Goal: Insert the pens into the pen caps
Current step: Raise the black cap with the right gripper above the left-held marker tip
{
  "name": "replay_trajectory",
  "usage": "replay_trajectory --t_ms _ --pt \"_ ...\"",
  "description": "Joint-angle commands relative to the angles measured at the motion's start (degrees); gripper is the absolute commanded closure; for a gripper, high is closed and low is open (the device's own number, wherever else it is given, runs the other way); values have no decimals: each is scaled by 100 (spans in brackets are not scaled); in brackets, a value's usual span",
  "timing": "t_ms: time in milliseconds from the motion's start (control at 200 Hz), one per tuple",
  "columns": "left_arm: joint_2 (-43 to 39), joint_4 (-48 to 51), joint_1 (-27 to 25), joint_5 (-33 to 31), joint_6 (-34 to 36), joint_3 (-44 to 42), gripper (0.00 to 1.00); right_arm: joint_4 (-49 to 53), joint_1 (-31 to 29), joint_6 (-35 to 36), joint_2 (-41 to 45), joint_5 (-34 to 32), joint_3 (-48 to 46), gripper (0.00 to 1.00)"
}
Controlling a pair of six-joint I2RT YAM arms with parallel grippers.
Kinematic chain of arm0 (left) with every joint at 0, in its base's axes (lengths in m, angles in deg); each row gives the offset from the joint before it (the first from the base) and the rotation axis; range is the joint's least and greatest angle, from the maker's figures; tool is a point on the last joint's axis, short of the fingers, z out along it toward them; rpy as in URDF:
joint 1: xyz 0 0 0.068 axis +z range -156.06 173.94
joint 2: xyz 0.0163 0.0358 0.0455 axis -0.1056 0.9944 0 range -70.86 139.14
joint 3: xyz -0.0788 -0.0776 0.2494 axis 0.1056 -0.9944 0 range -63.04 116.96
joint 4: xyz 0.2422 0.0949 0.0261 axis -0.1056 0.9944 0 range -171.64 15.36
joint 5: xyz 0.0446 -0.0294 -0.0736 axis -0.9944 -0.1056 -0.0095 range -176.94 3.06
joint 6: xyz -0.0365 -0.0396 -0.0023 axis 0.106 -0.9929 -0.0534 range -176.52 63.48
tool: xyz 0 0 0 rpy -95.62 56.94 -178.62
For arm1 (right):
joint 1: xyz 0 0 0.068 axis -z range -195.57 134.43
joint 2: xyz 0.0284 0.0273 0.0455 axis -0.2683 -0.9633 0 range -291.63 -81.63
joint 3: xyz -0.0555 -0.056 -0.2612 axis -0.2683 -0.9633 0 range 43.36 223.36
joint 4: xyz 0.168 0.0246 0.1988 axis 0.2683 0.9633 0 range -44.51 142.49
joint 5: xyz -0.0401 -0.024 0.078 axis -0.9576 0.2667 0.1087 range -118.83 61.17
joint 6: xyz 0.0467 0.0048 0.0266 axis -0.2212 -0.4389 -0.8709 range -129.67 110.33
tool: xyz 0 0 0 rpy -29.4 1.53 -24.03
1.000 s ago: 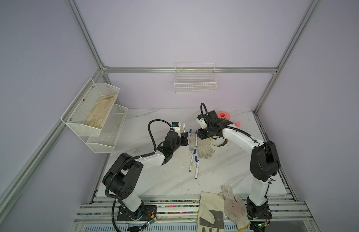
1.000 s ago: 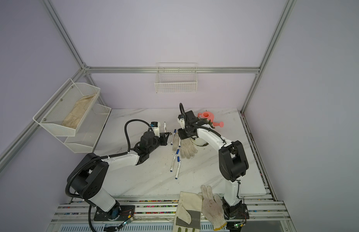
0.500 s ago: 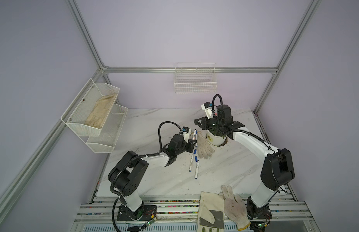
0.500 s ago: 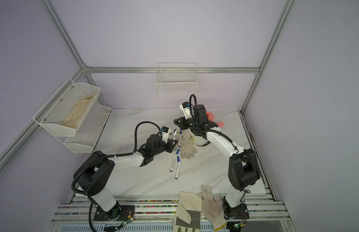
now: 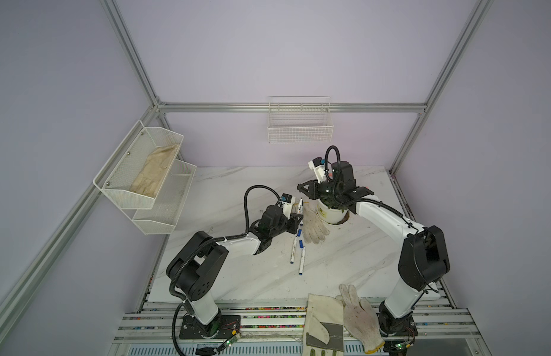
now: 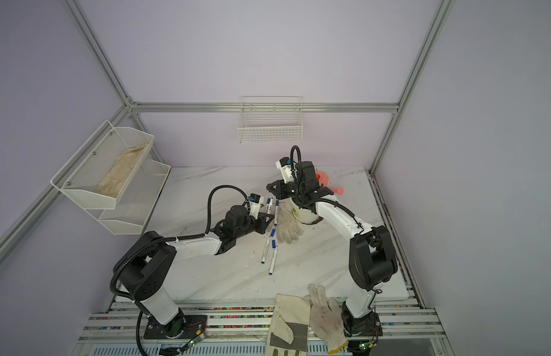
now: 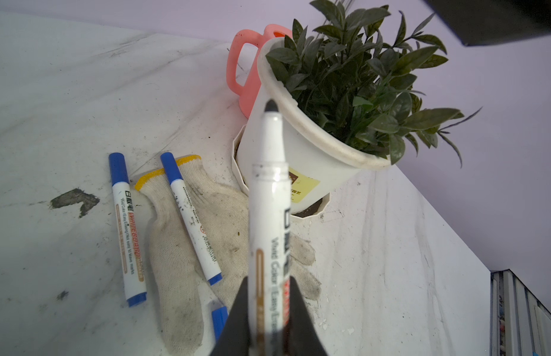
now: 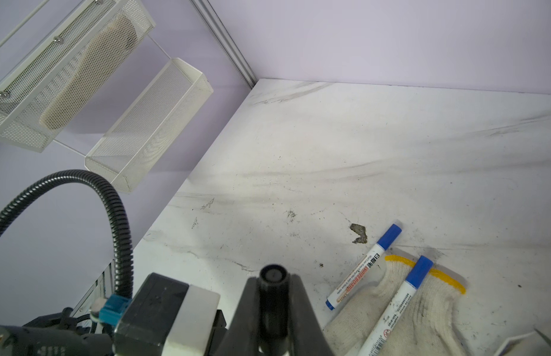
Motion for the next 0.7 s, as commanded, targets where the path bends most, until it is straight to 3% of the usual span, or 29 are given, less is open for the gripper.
replay_trajectory --t_ms 0,695 --pt "-160 -367 -27 15 124 461 100 -52 12 -51 -86 27 -72 96" --pt "-299 -625 -26 -176 89 285 100 73 12 4 -152 -78 -186 96"
